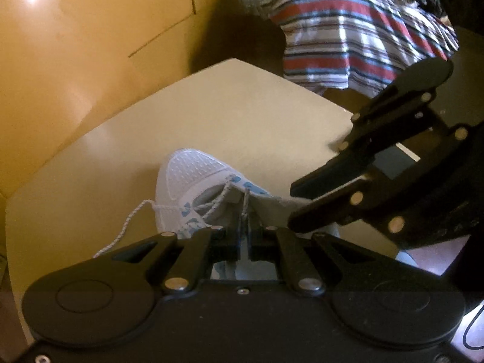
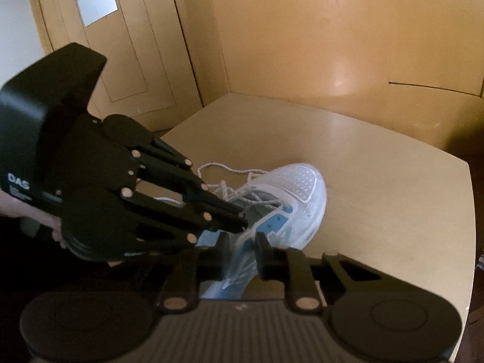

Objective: Lace up shoes with both hands

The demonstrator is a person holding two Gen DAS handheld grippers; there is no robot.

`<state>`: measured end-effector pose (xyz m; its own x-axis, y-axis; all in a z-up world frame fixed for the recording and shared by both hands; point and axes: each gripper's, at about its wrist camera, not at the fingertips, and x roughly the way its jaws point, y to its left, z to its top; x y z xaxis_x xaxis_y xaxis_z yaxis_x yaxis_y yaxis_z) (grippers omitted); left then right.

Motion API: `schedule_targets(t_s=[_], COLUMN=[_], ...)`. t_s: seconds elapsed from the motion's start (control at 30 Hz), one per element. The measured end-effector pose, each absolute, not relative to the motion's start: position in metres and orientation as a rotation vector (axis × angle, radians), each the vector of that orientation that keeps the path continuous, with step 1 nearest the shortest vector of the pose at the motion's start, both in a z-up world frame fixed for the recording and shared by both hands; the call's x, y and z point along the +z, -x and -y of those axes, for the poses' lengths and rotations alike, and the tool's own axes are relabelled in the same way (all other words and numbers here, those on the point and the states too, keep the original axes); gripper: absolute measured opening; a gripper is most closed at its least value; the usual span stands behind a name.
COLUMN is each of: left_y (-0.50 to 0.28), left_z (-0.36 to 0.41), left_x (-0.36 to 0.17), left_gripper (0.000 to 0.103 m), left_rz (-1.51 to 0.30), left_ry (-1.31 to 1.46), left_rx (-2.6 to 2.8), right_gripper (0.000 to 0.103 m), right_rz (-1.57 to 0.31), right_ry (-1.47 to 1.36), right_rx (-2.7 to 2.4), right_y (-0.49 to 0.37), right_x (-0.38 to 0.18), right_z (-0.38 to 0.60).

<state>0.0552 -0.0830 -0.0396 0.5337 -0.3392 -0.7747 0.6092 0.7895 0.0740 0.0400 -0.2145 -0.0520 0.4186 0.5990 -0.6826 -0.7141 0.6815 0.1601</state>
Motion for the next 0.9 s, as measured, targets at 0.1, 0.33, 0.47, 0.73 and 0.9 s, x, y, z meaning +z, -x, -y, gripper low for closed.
schedule_targets(t_s=[0.1,0.33,0.47,0.73,0.9], left_y=[-0.057,-0.062,-0.065,-0.07,-0.07], left_z=[0.085,0.092,0.094,0.097,0.097], left_x=[-0.044,-0.054,-0.058,-0.062,-0.062], left_gripper=[0.001,0.001,0.001,0.001,0.001], left_rz=[-0.849,-0.881,-0.884,-0.88,-0.868], left_ry=[-0.366,-0.395,-0.405,-0.429,-0.447], left_rx=[-0.571,-0.566,-0.566,-0.57,-0.585], right_gripper=[0.017,0.017,0.017,0.017,0.018], right_rz=[-0.787,-0.788,-0.79,-0.791,-0.796], right_ry=[0.158,0.153,0.155,0.156,0.149], right_rx=[0.829,0.837,0.841,0.843,0.845], right_y=[-0.039,-0.04,-0.041,-0.04,-0.039], right_x=[-0.051,-0.048,-0.048,-0.046,-0.045], right_z=[0.214,0.214,0.213,0.216,0.215])
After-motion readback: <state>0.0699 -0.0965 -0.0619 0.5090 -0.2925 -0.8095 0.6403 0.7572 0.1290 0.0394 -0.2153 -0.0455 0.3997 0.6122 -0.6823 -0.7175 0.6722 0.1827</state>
